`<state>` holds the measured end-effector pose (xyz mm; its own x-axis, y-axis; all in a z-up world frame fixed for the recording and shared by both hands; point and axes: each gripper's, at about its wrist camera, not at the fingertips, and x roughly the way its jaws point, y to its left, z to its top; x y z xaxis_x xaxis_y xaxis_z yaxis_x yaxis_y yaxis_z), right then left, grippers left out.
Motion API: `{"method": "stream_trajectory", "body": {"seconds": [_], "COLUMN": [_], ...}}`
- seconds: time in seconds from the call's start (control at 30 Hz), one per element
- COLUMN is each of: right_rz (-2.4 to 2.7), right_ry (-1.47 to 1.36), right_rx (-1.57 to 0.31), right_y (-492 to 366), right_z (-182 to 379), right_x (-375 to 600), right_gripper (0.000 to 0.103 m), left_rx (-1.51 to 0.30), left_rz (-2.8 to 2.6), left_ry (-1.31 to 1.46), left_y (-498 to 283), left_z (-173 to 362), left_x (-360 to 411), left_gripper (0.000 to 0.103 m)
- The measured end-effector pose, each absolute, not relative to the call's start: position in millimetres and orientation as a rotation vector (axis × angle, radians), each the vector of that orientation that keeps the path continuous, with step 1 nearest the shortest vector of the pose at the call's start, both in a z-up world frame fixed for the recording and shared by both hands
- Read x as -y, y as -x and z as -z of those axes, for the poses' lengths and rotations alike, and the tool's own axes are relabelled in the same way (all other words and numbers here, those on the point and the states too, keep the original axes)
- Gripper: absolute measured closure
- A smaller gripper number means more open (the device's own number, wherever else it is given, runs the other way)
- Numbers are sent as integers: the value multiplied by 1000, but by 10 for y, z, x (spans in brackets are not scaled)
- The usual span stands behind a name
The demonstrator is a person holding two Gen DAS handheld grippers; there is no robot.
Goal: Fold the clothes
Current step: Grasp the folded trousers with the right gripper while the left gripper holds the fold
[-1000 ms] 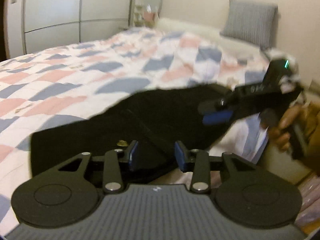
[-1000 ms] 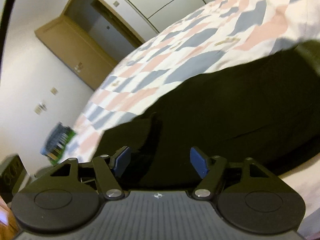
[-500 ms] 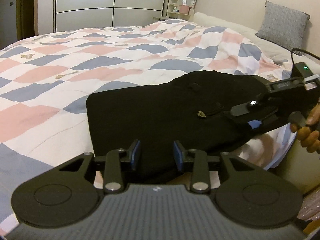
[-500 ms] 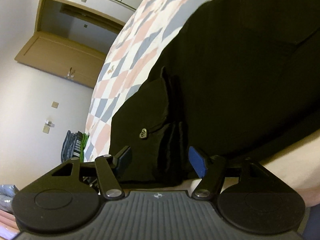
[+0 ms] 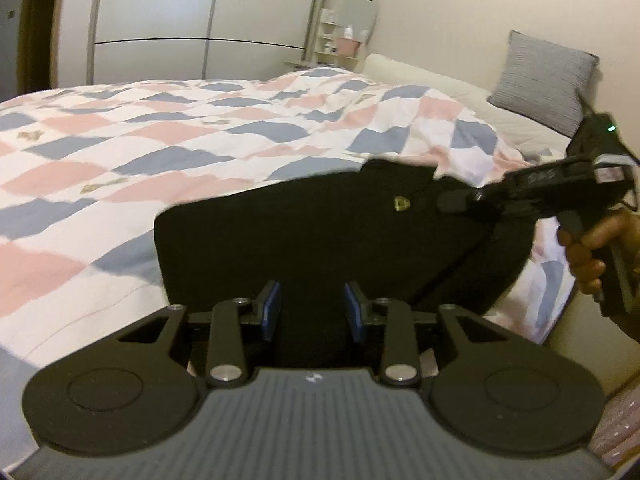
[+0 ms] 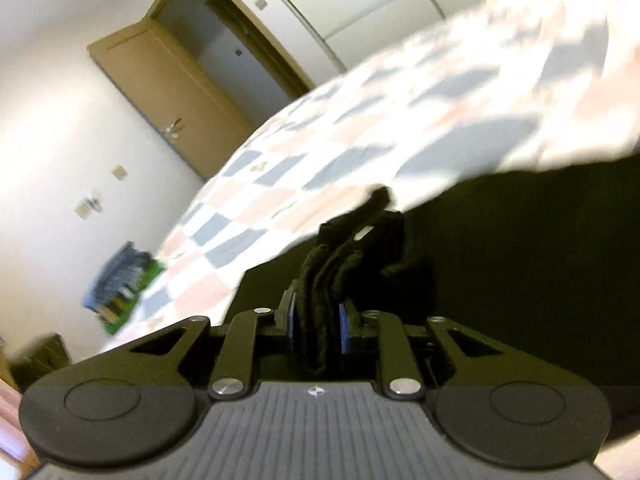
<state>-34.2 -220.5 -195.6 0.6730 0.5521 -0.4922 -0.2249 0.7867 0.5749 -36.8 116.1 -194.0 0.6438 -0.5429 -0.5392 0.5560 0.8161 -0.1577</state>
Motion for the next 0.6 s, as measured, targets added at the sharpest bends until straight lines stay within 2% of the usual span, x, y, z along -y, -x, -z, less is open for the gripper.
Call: {"method": "stream_trajectory", "body": {"seconds": [0.2, 0.33, 0.43, 0.53, 0.6], "right_rz": [-291, -296, -282, -263, -250], "right_ry": [-556, -512, -502, -501, -500], "right_rx": [-834, -743, -741, -751, -758], "right_y": [322, 435, 449, 454, 457], "right_z": [2607, 2391, 2414, 2479, 2522], "right_x": [2517, 2458, 2435, 2413, 2398], "right_gripper": [85, 84, 84, 84, 84], "left_rx": [-672, -649, -668, -765, -754], "left_rz": [633, 648, 634, 616, 617], "left_ry": [-70, -60, -95, -115, -148], "left_y": [284, 193, 47, -102, -75], "left_z": [2014, 1872, 1884, 2194, 2201], "left_x": [-1007, -1053, -1022, -946, -922], "left_gripper": [83, 83, 83, 84, 85]}}
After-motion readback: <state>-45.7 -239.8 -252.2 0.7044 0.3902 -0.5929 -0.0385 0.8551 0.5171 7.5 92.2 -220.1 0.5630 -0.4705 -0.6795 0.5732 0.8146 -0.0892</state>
